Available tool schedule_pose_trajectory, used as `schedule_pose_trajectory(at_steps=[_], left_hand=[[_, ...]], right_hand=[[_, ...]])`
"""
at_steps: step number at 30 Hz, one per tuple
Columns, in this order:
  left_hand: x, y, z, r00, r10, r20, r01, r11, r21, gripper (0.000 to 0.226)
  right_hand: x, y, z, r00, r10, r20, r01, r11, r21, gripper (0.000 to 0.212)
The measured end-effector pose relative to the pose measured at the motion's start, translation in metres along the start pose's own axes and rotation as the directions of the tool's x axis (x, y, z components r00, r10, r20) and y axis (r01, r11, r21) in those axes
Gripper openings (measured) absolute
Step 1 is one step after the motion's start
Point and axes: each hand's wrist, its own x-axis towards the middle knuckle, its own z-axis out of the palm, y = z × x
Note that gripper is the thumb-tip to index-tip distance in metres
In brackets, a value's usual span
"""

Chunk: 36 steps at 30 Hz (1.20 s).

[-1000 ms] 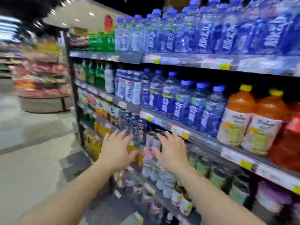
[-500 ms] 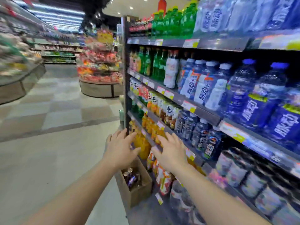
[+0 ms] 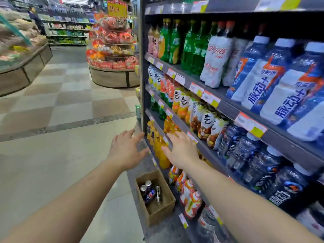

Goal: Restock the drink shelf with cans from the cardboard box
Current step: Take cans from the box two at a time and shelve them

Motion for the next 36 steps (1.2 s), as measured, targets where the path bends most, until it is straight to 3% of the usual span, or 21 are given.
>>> schedule_pose_trajectory(at_steps=[14, 23, 31, 36], left_hand=[[0.223, -0.116, 0.021, 0.941, 0.329, 0.072, -0.331, 0.944, 0.009, 0.065], [0.301, -0.083, 0.084, 0.833, 0.521, 0.185, -0.515, 0.853, -0.087, 0.069], [0.340, -0.077, 0.141, 0.774, 0.575, 0.265, -0.571, 0.815, -0.098, 0.067], [0.348, -0.076, 0.181, 0.704, 0.635, 0.319, -0.624, 0.767, -0.152, 0.063]], right_hand=[[0.176, -0.051, 0.065, 0.937, 0.335, -0.098, -0.329, 0.941, 0.079, 0.060], [0.192, -0.005, 0.093, 0.833, 0.538, -0.128, -0.522, 0.841, 0.144, 0.058], [0.215, 0.024, 0.142, 0.776, 0.625, -0.080, -0.599, 0.771, 0.216, 0.057], [0.218, 0.036, 0.174, 0.696, 0.711, -0.098, -0.674, 0.694, 0.253, 0.054]])
